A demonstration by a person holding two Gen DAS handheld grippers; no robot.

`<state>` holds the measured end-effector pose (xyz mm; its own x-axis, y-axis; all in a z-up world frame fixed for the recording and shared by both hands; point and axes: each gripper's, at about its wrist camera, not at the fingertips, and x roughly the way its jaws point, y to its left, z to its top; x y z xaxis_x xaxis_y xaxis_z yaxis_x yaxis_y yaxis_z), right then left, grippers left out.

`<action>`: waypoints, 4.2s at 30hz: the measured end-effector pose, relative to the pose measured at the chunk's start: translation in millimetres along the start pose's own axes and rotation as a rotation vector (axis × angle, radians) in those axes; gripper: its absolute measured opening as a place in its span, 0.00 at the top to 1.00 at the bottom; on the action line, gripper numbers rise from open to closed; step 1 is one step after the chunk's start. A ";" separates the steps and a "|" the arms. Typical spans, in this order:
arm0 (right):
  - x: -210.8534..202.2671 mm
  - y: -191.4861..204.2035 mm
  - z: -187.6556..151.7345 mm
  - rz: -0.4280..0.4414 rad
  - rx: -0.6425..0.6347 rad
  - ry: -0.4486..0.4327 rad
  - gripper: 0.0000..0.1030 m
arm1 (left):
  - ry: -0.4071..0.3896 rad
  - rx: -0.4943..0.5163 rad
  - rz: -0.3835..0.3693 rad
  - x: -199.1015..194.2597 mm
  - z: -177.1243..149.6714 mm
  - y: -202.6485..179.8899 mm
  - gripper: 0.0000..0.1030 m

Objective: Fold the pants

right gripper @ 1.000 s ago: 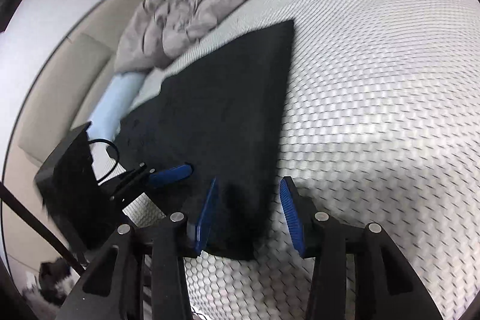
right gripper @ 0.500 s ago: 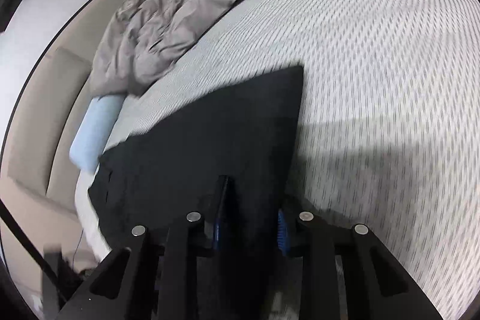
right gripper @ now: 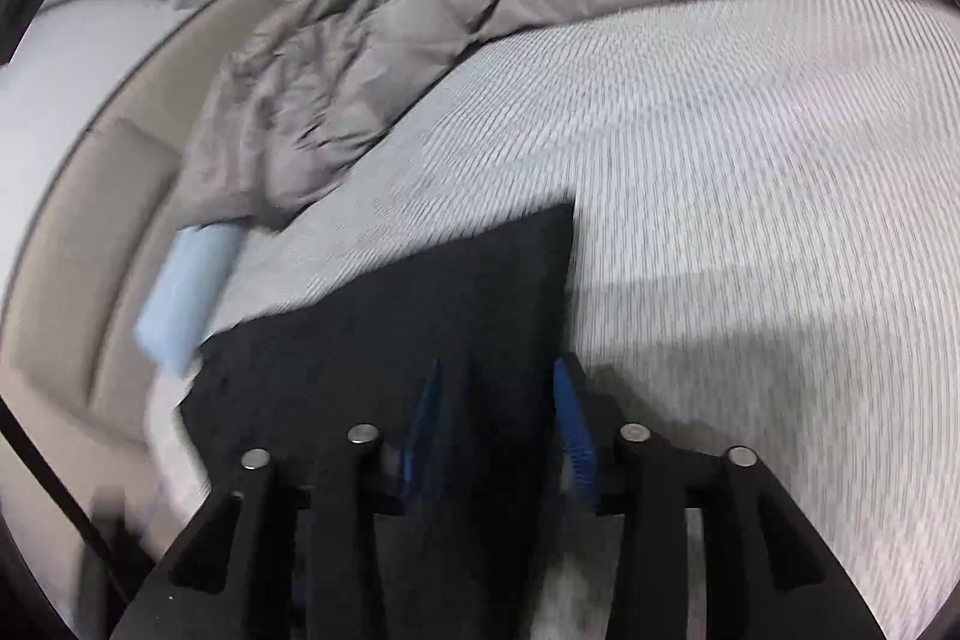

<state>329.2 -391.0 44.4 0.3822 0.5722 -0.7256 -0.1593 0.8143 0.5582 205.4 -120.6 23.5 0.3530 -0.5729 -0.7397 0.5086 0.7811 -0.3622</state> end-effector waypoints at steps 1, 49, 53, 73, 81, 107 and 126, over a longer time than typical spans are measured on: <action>-8.8 -3.6 -15.8 0.022 0.002 0.003 0.60 | -0.046 -0.034 0.009 -11.3 1.7 10.4 0.23; 29.0 83.1 -72.6 -0.269 -0.534 0.056 0.68 | -0.003 -0.073 0.249 -16.9 6.9 101.0 0.55; 13.1 92.2 -76.3 -0.243 -0.542 0.011 0.67 | -0.045 -0.083 0.253 -28.3 8.7 94.0 0.55; 29.6 86.0 -42.1 -0.314 -0.467 0.013 0.67 | -0.058 -0.108 0.321 -27.6 43.6 107.7 0.67; 78.2 118.5 -23.6 -0.289 -0.508 0.037 0.66 | 0.008 -0.140 0.334 12.2 80.8 129.8 0.66; 104.3 100.0 -5.2 -0.506 -0.483 -0.023 0.65 | -0.053 -0.175 0.327 8.9 74.8 157.6 0.71; 71.0 110.9 -62.7 -0.470 -0.562 0.029 0.61 | -0.006 -0.038 0.291 -19.1 11.5 104.8 0.60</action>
<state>281.6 -254.0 29.6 0.5021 0.1458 -0.8524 -0.4301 0.8972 -0.0998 261.0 -30.7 6.2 0.4847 -0.3248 -0.8121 0.3552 0.9216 -0.1566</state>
